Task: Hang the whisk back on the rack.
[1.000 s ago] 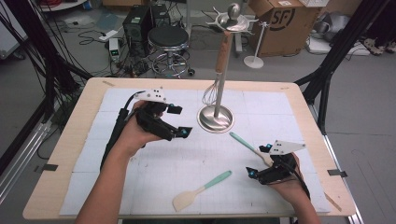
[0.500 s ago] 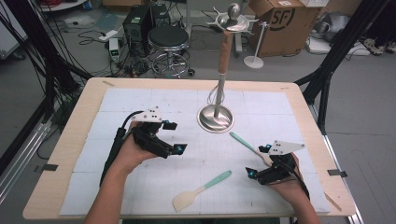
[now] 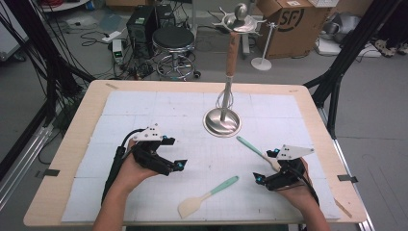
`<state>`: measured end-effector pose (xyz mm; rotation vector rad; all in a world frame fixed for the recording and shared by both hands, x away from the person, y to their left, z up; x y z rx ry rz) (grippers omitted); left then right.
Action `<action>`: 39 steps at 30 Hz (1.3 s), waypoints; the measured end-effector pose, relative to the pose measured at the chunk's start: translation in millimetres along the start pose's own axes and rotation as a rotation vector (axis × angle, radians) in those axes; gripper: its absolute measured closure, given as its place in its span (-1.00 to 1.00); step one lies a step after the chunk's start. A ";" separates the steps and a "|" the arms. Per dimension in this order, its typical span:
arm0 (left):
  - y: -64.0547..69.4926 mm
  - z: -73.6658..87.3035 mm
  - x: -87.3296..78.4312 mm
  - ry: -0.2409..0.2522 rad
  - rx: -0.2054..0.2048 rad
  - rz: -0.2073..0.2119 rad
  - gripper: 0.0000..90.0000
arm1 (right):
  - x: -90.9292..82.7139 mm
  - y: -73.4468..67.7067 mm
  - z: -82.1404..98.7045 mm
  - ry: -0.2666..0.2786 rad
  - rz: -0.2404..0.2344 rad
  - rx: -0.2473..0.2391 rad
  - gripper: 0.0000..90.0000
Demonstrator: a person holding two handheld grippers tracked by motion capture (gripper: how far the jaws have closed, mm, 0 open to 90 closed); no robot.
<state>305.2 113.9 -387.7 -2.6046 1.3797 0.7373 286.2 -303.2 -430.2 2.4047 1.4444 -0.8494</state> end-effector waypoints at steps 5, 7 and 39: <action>0.6 5.7 -1.5 -0.005 -0.004 0.014 -0.86 | 0.2 -0.7 0.2 -0.005 -0.006 -0.005 -0.99; -0.2 7.6 -4.0 0.000 0.000 0.024 -0.86 | -0.7 -0.6 0.9 -0.004 -0.009 -0.001 -0.99; -4.1 40.2 -16.2 0.053 -0.029 0.046 -0.86 | -6.2 -0.2 12.0 0.016 -0.025 0.009 -0.99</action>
Point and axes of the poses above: each handheld gripper's, and its own axes: x roughly forward along the jaws, z roughly out of its underside, y roughly to its right, the point moved 1 cm from there along x, roughly forward along the jaws, and after that the axes turned 9 degrees about -z, right-handed, at the moved point
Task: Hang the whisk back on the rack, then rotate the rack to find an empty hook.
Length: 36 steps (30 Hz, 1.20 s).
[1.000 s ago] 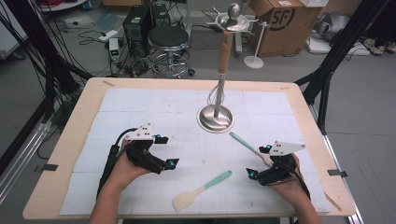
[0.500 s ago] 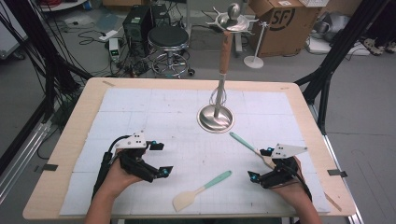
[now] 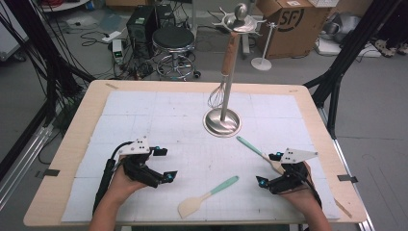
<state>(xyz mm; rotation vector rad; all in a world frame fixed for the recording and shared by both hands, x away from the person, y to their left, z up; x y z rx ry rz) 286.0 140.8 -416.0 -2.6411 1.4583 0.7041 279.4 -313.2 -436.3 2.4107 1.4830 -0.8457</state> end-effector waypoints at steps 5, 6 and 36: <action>-0.1 -1.3 0.6 0.027 -0.012 0.000 -0.86 | 1.1 0.1 -0.7 0.008 -0.004 0.008 -0.99; 0.0 -1.3 1.4 0.029 -0.020 -0.001 -0.86 | 1.7 0.3 -1.0 0.007 -0.001 0.010 -0.99; 0.4 2.5 6.1 -0.003 0.005 -0.059 -0.86 | 2.0 -3.4 -14.1 0.031 -0.030 -0.006 -0.99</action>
Point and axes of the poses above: each handheld gripper's, and its own axes: x roughly forward along the jaws, z roughly out of its underside, y roughly to its right, the point moved 1 cm from there along x, roughly forward along the jaws, and after that the axes turned 9 degrees about -z, right-handed, at the moved point
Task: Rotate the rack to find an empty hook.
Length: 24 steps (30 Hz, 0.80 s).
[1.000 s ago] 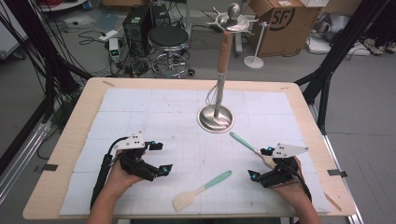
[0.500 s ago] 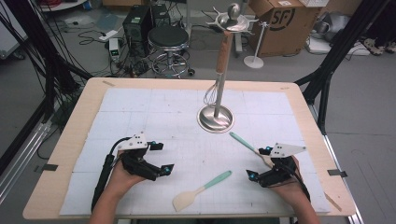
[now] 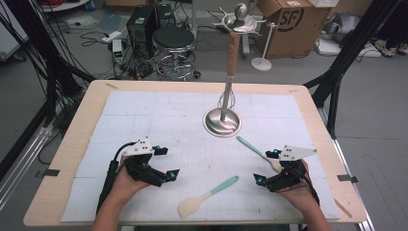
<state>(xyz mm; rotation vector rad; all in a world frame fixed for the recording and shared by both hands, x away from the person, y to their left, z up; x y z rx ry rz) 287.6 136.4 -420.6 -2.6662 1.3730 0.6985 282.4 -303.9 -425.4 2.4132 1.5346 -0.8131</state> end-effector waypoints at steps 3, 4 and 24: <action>-1.6 -0.3 0.0 0.005 -0.011 0.003 -0.86 | -4.2 0.3 -8.9 0.016 -0.001 -0.004 -0.99; -2.0 -0.2 0.5 0.004 -0.014 0.001 -0.86 | -5.8 0.8 -12.1 0.024 0.001 -0.009 -0.99; -3.3 -1.5 3.6 0.020 -0.025 0.003 -0.86 | -24.4 12.0 -112.9 0.068 -0.098 -0.126 -0.13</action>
Point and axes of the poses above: each handheld gripper's, and its own axes: x roughly forward along the jaws, z roughly out of its underside, y roughly to its right, the point moved 1 cm from there along x, roughly forward along the jaws, and after that the axes turned 9 degrees about -z, right-handed, at the moved point
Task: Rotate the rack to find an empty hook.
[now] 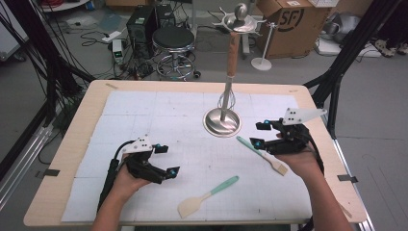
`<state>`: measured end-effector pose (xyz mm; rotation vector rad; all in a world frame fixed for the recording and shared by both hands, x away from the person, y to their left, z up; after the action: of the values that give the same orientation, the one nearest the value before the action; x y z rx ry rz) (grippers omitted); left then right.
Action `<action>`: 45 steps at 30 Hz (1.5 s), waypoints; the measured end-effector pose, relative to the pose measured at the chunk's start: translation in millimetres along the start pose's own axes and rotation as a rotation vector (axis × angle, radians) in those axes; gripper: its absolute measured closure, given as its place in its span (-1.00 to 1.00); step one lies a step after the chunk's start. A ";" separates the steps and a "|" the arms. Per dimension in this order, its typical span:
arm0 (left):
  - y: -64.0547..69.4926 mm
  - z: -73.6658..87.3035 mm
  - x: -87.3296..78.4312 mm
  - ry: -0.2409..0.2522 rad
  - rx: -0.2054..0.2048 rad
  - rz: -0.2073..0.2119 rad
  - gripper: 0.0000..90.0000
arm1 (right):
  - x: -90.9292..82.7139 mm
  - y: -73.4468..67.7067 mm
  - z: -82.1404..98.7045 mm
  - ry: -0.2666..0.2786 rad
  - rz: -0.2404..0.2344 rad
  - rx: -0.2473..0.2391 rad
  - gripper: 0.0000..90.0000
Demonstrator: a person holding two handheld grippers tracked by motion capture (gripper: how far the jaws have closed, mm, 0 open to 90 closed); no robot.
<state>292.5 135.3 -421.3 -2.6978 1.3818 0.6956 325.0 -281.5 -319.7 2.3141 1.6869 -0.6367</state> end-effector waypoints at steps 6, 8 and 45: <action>1.3 0.3 0.1 -0.010 0.009 0.002 -0.86 | 0.6 6.7 -25.0 0.022 -0.019 -0.016 0.06; 1.6 0.6 0.2 -0.014 0.010 0.001 -0.86 | 0.4 9.7 -30.6 0.031 -0.032 -0.016 0.13; 3.3 2.1 1.4 -0.016 0.012 0.020 -0.86 | -16.0 60.3 -132.4 0.035 0.024 -0.071 0.99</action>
<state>289.9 132.7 -423.1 -2.6670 1.4072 0.7059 407.0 -260.5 -200.2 2.3051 1.6659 -0.5259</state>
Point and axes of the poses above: each handheld gripper's, and its own axes: x roughly forward along the jaws, z roughly out of its underside, y roughly to its right, the point moved 1 cm from there along x, roughly forward along the jaws, and after that the axes turned 9 degrees about -z, right-handed, at the moved point
